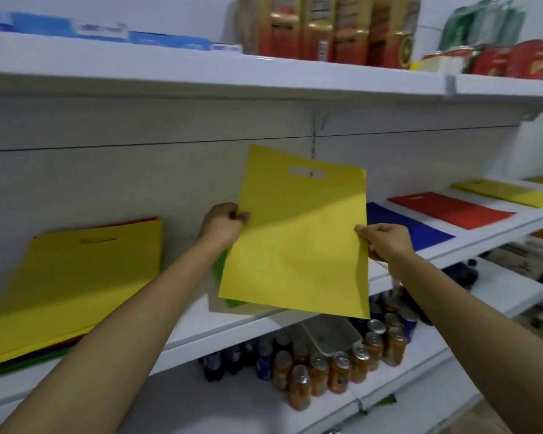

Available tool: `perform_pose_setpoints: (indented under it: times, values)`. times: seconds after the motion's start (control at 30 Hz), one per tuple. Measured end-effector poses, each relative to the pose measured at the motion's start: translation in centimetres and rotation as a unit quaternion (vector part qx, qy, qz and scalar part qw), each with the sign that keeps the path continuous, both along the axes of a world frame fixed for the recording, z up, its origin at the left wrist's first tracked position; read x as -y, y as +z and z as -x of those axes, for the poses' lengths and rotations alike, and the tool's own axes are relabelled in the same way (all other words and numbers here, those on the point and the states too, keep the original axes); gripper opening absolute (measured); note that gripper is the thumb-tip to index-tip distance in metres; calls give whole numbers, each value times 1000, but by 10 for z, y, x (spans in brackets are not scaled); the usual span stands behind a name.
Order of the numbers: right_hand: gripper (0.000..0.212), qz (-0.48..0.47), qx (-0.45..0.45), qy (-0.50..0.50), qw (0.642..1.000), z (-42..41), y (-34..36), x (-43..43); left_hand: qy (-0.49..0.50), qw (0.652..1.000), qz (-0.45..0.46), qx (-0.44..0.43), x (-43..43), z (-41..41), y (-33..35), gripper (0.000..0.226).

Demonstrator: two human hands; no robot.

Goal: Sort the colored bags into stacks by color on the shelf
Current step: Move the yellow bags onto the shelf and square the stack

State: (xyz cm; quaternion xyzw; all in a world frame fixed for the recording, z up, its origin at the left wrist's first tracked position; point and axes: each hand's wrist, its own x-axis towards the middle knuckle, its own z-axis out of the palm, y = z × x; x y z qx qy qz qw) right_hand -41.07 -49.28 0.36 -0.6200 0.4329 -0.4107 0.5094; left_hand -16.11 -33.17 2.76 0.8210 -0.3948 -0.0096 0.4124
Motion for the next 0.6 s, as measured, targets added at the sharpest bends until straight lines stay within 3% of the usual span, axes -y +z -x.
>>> perform_pose_setpoints:
  times: [0.13,0.6]
  values:
    - [17,32,9,-56,998,71,2,42,-59,997,33,-22,61,64,1,27]
    - [24,62,-41,-258,963,324,-14,143,-234,965,41,-108,249,284,-27,31]
